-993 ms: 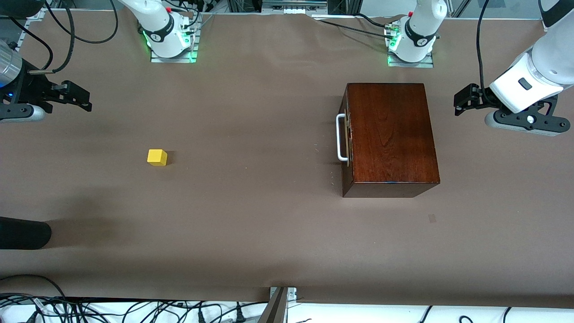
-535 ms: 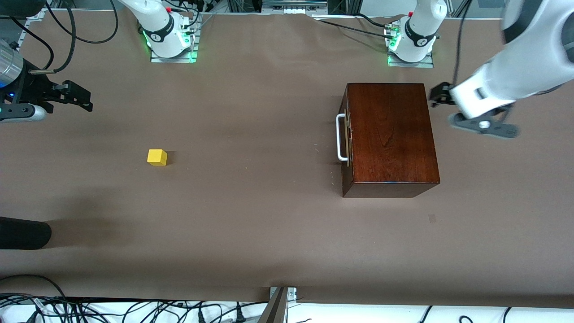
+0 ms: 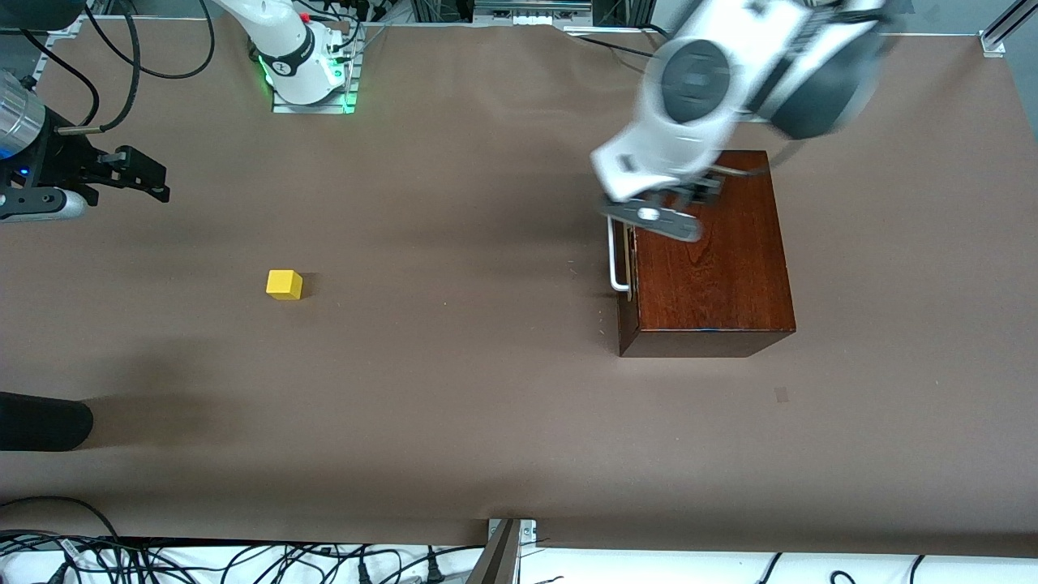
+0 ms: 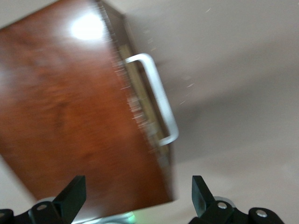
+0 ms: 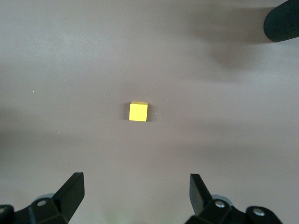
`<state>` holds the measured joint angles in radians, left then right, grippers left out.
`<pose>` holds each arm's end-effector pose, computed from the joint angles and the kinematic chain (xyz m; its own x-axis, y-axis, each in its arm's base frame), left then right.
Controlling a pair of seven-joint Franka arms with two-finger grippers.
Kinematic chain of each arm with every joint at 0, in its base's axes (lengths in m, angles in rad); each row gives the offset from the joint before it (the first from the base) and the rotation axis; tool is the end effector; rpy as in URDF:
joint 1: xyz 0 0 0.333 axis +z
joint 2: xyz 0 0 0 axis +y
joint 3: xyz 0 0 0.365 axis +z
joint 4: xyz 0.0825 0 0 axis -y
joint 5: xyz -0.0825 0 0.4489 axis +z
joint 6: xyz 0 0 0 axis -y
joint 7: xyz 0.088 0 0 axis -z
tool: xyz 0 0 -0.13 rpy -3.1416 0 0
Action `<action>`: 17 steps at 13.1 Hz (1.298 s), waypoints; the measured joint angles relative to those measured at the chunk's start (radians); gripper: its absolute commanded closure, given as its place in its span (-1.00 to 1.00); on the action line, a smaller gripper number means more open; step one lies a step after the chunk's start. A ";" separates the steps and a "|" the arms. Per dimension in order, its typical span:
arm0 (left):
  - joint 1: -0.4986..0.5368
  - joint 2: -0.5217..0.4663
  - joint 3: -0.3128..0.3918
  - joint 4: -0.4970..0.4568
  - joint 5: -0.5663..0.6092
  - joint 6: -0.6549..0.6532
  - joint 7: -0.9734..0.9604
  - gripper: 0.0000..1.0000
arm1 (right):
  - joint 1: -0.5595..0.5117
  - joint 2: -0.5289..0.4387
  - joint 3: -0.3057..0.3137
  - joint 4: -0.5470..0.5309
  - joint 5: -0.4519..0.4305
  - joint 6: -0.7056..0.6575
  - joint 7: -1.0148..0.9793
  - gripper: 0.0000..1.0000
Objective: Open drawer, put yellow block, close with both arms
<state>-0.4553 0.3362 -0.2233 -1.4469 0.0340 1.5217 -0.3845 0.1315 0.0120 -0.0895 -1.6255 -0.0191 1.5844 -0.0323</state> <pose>0.5640 -0.4229 0.4929 0.9295 -0.2739 -0.2470 -0.2961 -0.9535 -0.0570 0.6208 0.0239 0.6149 0.9958 0.0744 -0.0537 0.0755 -0.9970 0.0184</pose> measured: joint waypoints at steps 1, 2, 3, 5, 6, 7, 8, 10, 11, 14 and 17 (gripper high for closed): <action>-0.033 0.023 0.000 0.000 0.000 0.054 -0.052 -1.00 | 0.000 0.003 -0.001 0.000 0.000 0.002 0.000 -1.00; -0.055 0.049 0.001 0.000 0.001 0.115 -0.095 -1.00 | 0.000 0.005 -0.002 0.000 0.000 0.004 0.000 -1.00; -0.068 0.075 0.002 0.000 0.002 0.158 -0.128 -1.00 | 0.000 0.007 -0.002 0.000 0.000 0.004 0.000 -1.00; -0.091 0.132 0.002 0.000 0.043 0.193 -0.195 -1.00 | 0.000 0.008 -0.002 0.000 0.000 0.005 0.000 -1.00; -0.105 0.158 0.002 -0.004 0.085 0.193 -0.239 -1.00 | 0.000 0.008 -0.002 0.000 0.000 0.005 0.000 -1.00; -0.120 0.178 0.002 -0.020 0.139 0.192 -0.295 -1.00 | 0.000 0.008 -0.002 0.000 0.000 0.005 0.000 -1.00; -0.130 0.195 0.003 -0.039 0.183 0.193 -0.339 -1.00 | 0.000 0.008 -0.002 0.000 0.000 0.005 0.000 -1.00; -0.135 0.221 0.009 -0.061 0.214 0.193 -0.374 -1.00 | 0.000 0.009 -0.002 0.000 0.000 0.005 0.000 -1.00; -0.133 0.226 0.019 -0.071 0.218 0.193 -0.380 -1.00 | 0.000 0.010 -0.002 0.000 0.000 0.005 0.000 -1.00; -0.117 0.231 0.030 -0.097 0.219 0.204 -0.394 -1.00 | 0.000 0.012 -0.002 0.000 0.000 0.005 0.000 -1.00; -0.120 0.239 0.028 -0.102 0.231 0.214 -0.403 -1.00 | 0.000 0.021 -0.002 0.000 0.000 0.010 0.000 -1.00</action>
<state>-0.5751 0.5752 -0.1955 -1.5485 0.2653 1.7361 -0.7873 0.1316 0.0325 -0.0916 -1.6253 -0.0188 1.5940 -0.0323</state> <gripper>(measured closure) 0.000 0.000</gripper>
